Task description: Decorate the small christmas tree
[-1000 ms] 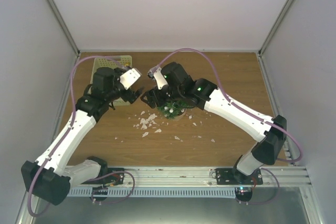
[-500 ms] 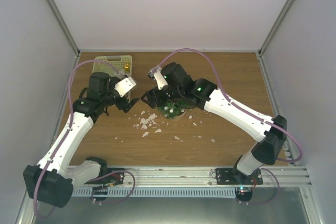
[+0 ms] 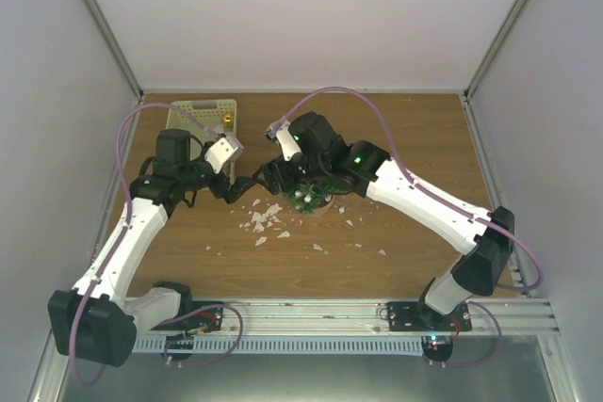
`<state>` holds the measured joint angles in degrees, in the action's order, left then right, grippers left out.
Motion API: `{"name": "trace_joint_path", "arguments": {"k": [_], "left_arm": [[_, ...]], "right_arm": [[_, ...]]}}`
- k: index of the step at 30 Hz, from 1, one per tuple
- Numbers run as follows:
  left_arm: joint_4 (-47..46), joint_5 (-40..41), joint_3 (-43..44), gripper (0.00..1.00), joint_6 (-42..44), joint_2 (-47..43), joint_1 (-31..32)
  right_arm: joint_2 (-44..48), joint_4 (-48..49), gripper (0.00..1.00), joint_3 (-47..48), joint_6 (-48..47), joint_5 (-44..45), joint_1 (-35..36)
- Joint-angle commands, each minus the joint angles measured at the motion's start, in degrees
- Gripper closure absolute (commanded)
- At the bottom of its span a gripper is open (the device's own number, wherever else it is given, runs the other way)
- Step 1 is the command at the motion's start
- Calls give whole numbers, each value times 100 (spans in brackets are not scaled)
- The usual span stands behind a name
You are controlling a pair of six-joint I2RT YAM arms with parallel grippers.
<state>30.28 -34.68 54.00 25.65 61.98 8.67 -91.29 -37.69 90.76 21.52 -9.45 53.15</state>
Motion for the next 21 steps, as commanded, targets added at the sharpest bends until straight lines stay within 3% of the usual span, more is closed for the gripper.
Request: {"name": "trace_joint_path", "arguments": {"k": [1, 7, 21], "left_arm": [[-518, -830, -176, 1, -411, 188, -40], [-519, -1495, -125, 1, -229, 700, -40], [-1299, -2119, 496, 1, -962, 1754, -31]], "right_arm": [[73, 47, 23, 73, 85, -60, 49], [58, 70, 23, 134, 114, -106, 47], [137, 66, 22, 141, 199, -244, 47]]}}
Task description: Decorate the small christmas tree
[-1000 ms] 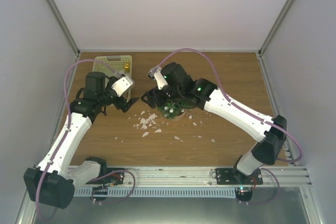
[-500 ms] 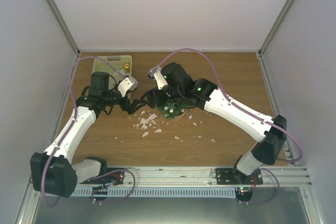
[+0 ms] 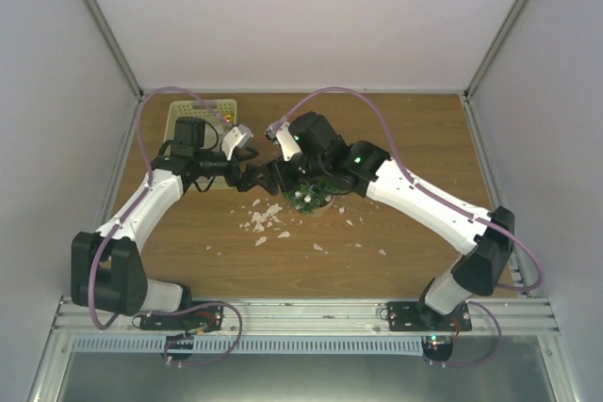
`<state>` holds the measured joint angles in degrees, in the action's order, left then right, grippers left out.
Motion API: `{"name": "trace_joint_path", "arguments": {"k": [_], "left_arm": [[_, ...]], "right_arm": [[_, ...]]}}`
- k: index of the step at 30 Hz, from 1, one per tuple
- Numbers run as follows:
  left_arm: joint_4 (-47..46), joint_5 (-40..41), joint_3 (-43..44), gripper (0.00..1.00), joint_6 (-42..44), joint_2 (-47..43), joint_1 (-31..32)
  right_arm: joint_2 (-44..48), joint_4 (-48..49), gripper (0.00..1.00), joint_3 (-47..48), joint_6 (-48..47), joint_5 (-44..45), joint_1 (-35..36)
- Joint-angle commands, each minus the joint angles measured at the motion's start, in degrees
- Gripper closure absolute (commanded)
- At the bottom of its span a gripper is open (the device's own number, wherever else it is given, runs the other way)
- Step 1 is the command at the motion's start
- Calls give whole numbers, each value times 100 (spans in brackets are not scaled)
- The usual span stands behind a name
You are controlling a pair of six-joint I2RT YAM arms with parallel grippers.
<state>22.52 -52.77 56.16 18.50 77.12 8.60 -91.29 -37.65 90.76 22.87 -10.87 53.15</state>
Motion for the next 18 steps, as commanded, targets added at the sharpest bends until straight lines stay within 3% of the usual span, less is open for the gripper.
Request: {"name": "trace_joint_path", "arguments": {"k": [1, 18], "left_arm": [[-548, -311, 312, 1, -282, 300, -12], [-734, -192, 497, 1, -433, 741, 51]], "right_arm": [[147, 59, 22, 143, 65, -117, 49], [324, 150, 18, 23, 173, -453, 42]]}}
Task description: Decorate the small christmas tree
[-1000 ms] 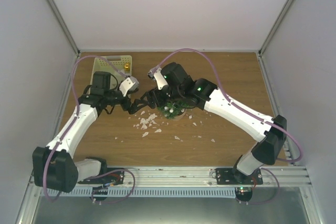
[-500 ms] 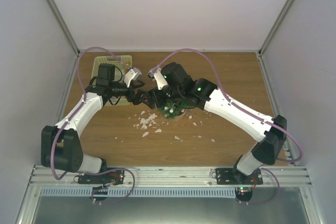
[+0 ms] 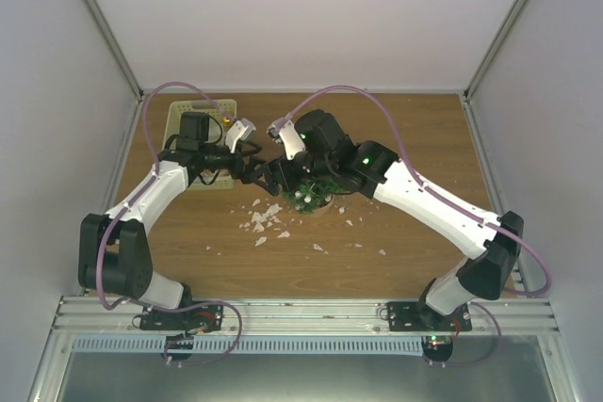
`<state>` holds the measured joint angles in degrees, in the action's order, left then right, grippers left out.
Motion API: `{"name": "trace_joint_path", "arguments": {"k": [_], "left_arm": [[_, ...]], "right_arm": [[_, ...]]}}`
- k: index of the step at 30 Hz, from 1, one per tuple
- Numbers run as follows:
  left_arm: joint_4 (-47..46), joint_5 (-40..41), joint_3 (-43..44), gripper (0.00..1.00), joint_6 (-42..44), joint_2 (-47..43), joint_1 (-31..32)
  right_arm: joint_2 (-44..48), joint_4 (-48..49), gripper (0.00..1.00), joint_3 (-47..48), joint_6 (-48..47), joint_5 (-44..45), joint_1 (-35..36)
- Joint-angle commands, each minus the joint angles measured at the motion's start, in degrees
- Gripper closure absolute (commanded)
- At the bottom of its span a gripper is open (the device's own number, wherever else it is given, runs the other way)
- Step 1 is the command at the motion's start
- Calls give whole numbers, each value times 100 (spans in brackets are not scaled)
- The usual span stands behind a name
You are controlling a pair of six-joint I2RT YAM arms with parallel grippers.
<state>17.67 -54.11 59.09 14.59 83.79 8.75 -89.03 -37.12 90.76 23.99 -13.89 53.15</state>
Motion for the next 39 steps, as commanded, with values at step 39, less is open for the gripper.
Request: {"name": "trace_joint_path", "arguments": {"k": [39], "left_arm": [[-58, 1583, 876, 1, -166, -765, -1502]], "right_arm": [[2564, -947, 1, -131, -528, 4581, -1530]]}}
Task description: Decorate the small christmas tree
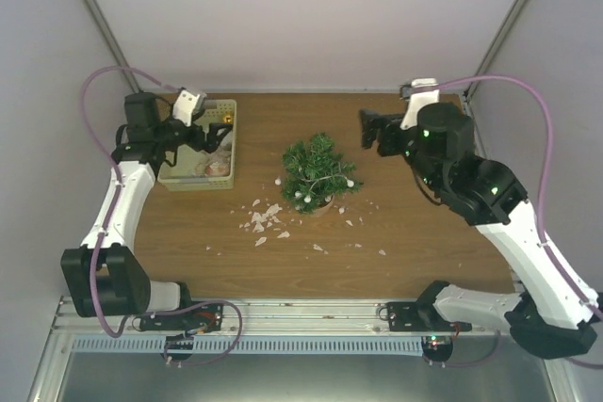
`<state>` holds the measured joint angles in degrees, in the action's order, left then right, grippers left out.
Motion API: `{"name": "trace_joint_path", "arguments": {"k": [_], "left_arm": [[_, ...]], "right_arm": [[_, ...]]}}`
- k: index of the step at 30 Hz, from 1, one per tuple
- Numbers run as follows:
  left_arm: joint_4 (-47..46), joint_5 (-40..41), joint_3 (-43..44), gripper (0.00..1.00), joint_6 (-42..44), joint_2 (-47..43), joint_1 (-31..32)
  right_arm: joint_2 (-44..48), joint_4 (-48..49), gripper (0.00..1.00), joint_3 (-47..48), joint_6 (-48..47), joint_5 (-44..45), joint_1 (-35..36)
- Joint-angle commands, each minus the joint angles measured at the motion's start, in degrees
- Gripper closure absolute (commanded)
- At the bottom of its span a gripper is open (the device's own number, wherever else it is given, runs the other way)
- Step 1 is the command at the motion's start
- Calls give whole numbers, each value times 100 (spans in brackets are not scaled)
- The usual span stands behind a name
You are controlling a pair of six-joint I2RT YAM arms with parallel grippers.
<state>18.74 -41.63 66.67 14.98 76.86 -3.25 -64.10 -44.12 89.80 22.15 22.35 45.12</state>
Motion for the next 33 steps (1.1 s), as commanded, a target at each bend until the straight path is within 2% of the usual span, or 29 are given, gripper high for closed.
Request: {"name": "trace_joint_path", "arguments": {"k": [1, 3, 7, 11, 15, 18, 24, 28, 33], "left_arm": [[-226, 553, 113, 1, -213, -86, -342], [-335, 1037, 120, 1, -241, -94, -388], [-351, 1983, 278, 1, -342, -28, -422], [-273, 2292, 459, 1, -365, 41, -431], [-145, 2587, 700, 1, -231, 334, -431], [114, 2597, 985, 1, -57, 818, -408], [478, 3127, 1761, 1, 147, 1819, -337], [835, 4069, 2283, 1, 719, 2686, 28], [988, 3860, 2344, 1, 668, 3117, 78]], "right_arm": [[61, -187, 0, -104, -480, 910, -985], [-63, -54, 0, -242, -719, 673, -1569], [-598, 408, 0, -603, -1007, -424, -2977], [-1256, 815, 1, -631, -1088, -891, -3902], [-2075, 801, 1, -35, -1181, -1527, -4637], [-2564, 778, 2, 273, -1285, -1758, -4775], [-2763, 1032, 3, 315, -1423, -2162, -4819], [-2830, 971, 4, 503, -1479, -2457, -4818], [-2700, 934, 5, 493, -1460, -2728, -4814]]}}
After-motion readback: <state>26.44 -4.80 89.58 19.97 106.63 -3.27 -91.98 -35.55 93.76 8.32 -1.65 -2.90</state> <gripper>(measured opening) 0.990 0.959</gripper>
